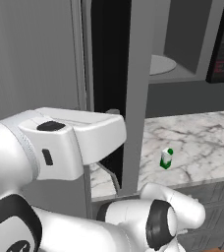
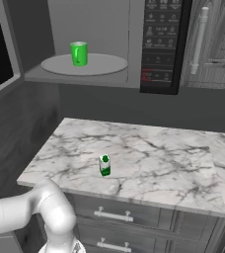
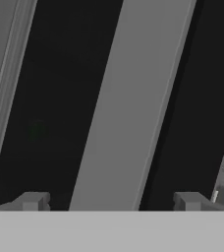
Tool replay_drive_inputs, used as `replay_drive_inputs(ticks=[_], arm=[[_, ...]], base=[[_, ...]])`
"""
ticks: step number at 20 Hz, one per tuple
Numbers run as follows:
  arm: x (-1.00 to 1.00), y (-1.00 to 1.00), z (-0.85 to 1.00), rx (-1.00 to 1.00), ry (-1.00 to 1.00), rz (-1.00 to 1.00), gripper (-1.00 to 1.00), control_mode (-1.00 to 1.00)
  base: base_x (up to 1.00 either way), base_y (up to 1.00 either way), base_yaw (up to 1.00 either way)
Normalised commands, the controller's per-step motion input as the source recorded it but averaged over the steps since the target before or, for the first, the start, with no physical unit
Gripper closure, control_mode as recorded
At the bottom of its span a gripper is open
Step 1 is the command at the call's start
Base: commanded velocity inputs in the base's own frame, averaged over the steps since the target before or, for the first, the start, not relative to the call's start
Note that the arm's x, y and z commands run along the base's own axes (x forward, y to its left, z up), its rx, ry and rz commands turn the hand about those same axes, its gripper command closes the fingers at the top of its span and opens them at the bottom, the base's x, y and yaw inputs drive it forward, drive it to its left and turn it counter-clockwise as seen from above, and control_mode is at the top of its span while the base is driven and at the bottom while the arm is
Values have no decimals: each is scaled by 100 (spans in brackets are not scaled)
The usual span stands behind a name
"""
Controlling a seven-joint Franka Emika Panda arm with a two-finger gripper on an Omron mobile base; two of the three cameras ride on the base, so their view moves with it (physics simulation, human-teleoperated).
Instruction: Pick the mug from the counter and place it inside the microwave. Then close the microwave.
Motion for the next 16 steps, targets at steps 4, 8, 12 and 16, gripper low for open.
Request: replay_drive_inputs(ticks=[4,8,12,16], arm=[[34,0,-11,0,0,-2,-100,-100],[27,0,-2,0,0,-2,-100,-100],[15,-5,0,0,-3,-4,-100,-100],[9,-24,1,0,-4,-7,-100,-100]], base=[[0,0,0],[0,0,0],[0,0,0],[0,0,0]])
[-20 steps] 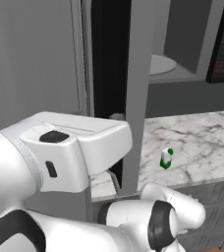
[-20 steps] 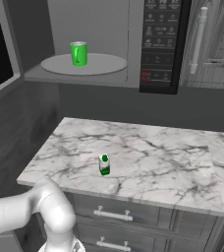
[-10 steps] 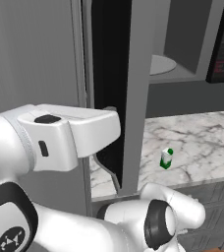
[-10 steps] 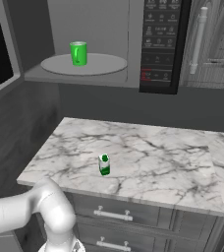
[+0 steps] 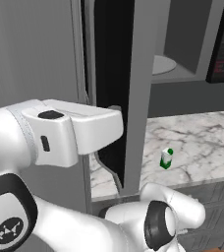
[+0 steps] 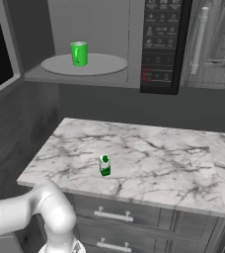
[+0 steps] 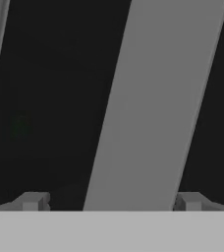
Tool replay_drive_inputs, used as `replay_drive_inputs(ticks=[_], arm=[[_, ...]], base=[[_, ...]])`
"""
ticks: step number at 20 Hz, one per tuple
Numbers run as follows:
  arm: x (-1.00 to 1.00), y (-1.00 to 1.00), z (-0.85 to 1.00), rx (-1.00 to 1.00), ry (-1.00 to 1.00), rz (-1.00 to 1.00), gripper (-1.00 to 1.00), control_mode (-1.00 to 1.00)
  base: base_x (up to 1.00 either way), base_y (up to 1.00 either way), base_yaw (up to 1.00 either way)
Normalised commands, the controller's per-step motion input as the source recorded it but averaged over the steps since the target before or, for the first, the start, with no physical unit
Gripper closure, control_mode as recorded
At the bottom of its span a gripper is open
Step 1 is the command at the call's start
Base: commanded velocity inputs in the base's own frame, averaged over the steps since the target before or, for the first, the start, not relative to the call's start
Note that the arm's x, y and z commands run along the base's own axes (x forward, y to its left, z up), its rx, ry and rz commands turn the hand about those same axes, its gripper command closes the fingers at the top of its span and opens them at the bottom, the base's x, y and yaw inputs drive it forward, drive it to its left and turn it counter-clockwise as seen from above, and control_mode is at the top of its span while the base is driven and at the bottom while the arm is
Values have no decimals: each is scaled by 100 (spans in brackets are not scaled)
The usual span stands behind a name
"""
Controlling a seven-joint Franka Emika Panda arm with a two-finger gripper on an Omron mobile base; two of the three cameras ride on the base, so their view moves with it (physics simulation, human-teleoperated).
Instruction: Pick the mug from the counter and place it inside the microwave. Then close the microwave.
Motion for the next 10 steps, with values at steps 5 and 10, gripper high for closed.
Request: replay_drive_inputs(ticks=[5,10], arm=[[11,-34,10,0,-1,-7,-100,-100],[14,-54,16,0,0,-2,-100,-100]], base=[[0,0,0],[0,0,0]])
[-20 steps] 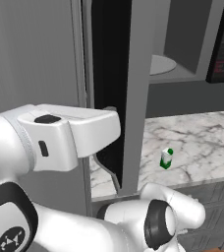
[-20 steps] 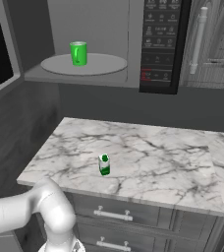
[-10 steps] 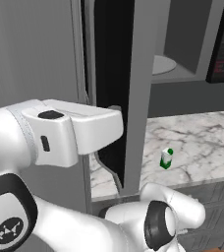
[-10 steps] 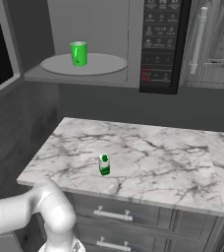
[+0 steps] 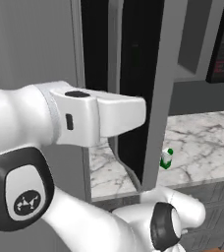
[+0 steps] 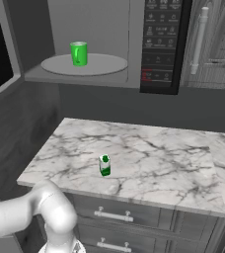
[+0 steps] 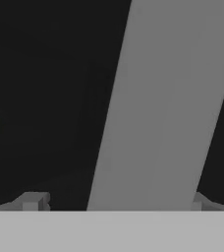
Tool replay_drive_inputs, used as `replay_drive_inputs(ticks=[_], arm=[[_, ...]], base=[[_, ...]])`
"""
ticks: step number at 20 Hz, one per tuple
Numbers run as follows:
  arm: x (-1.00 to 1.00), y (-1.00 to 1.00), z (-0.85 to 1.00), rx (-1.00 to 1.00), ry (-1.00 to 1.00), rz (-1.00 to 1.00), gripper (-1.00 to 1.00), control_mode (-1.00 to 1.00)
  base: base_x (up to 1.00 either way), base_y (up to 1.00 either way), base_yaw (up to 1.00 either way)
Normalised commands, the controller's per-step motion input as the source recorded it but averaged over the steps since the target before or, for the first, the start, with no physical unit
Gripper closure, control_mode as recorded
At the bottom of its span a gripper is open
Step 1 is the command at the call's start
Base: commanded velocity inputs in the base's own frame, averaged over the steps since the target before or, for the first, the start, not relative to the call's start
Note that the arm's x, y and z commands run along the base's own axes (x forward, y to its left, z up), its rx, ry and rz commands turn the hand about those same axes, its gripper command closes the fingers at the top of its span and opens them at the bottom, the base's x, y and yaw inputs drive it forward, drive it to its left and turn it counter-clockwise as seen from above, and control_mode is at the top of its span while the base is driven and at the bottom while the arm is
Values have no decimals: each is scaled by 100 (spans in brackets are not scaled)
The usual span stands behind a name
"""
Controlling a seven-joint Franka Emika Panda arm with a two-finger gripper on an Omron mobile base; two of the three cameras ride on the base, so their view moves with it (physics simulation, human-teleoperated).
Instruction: Pick the mug from the counter and place it inside the microwave. Then close the microwave.
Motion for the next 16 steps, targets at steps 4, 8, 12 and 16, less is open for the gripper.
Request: replay_drive_inputs(ticks=[4,8,12,16], arm=[[11,-66,12,0,0,0,-100,-100],[14,-72,1,0,0,0,-100,-100],[29,-75,0,0,0,0,-100,-100],[32,-68,0,0,-2,0,-100,-100]], base=[[0,0,0],[0,0,0],[0,0,0],[0,0,0]])
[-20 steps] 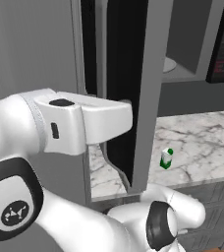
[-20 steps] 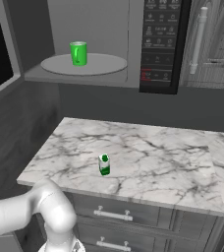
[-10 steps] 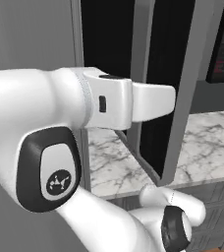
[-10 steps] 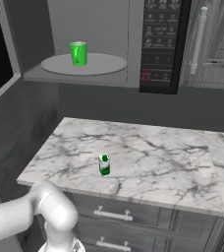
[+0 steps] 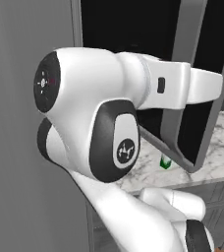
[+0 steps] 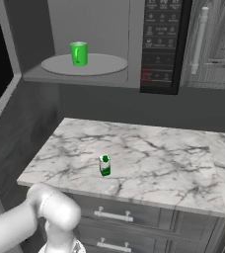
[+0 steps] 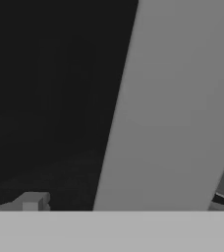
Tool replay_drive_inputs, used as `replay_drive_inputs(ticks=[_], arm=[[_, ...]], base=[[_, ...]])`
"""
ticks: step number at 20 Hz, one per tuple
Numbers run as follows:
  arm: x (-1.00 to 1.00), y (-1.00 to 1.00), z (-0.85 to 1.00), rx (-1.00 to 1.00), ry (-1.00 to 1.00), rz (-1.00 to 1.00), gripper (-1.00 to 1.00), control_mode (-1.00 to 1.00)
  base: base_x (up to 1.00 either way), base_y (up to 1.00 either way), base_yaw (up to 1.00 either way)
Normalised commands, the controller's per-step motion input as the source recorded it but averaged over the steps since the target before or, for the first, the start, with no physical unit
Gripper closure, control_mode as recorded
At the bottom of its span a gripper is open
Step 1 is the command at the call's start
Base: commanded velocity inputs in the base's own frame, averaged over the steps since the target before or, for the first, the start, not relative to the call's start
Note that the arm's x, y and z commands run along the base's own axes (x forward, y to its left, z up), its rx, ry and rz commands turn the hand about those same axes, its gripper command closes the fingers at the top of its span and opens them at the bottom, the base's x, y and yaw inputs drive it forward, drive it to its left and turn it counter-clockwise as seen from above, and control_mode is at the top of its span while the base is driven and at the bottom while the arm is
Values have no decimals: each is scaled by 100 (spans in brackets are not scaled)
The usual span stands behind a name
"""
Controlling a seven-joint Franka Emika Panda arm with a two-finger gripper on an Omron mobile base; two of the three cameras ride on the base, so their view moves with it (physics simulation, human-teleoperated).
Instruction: Pick the mug from the counter and place it inside the microwave. Then close the microwave.
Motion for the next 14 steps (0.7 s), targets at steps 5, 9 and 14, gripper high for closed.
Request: replay_drive_inputs(ticks=[5,9,14], arm=[[34,-63,0,0,-7,0,-100,-100],[38,-61,0,0,-9,0,-100,-100],[48,-51,0,0,-4,0,-100,-100]], base=[[0,0,0],[0,0,0],[0,0,0]])
